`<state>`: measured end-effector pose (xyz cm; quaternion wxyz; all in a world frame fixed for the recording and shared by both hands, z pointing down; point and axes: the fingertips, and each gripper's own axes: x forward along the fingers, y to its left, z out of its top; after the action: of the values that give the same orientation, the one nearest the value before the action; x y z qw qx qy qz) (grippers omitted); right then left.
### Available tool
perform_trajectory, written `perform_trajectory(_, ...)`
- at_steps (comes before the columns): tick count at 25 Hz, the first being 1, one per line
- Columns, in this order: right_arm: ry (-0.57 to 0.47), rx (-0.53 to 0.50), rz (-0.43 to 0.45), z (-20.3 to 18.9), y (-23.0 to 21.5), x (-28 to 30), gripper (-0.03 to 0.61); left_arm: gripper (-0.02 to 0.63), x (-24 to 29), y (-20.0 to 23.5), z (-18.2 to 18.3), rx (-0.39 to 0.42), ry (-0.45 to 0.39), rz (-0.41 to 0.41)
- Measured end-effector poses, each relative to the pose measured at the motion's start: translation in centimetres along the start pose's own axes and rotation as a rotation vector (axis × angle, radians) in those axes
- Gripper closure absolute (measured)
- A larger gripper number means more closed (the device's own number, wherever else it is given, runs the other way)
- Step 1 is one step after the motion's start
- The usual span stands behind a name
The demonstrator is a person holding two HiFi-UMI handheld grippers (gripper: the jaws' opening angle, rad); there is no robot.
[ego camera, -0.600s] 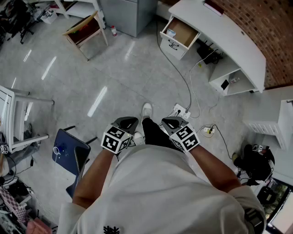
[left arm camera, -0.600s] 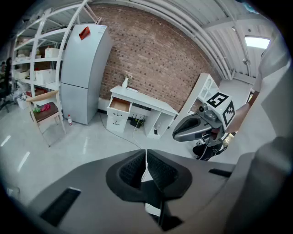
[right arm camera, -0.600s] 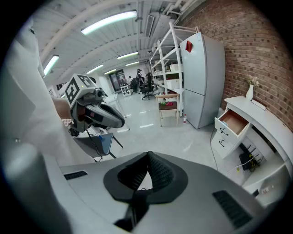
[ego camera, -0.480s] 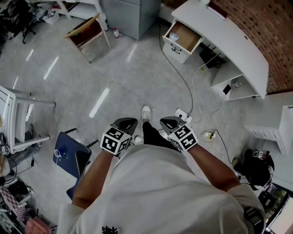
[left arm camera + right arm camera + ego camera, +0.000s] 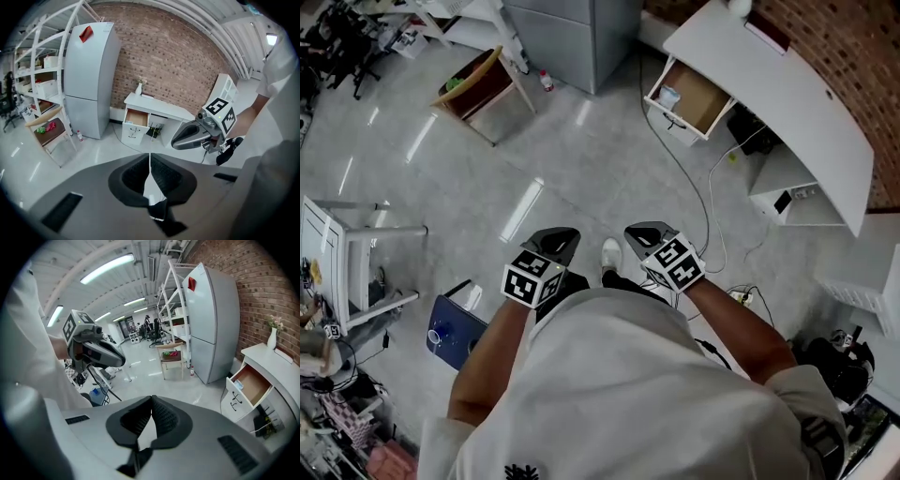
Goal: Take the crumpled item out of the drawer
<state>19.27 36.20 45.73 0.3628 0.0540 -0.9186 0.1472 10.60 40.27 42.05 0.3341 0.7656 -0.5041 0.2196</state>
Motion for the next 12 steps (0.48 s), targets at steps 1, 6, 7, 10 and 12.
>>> perform_trajectory(1, -0.001, 0.011, -0.003, 0.5, -1.5, 0.2, 0.549, 0.583, 0.8, 0.6, 1.4, -0.004, -0.004, 0.003)
perform_trajectory(6, -0.024, 0.053, -0.043, 1.9, -7.7, 0.2, 0.548, 0.583, 4.4, 2.6, 6.2, -0.007, 0.010, -0.007)
perform_trajectory(7, -0.022, 0.065, -0.054, 2.0, -8.7, 0.7, 0.547, 0.583, 5.2, 3.3, 6.8, 0.001, 0.017, -0.016)
perform_trajectory(10, -0.015, 0.101, -0.093, 3.1, -11.3, 2.6, 0.545, 0.583, 7.1, 6.3, 8.3, 0.020, 0.038, -0.059)
perform_trajectory(12, -0.018, 0.110, -0.118, 4.6, -13.6, 3.8, 0.543, 0.583, 8.8, 8.7, 10.0, 0.030, 0.046, -0.073)
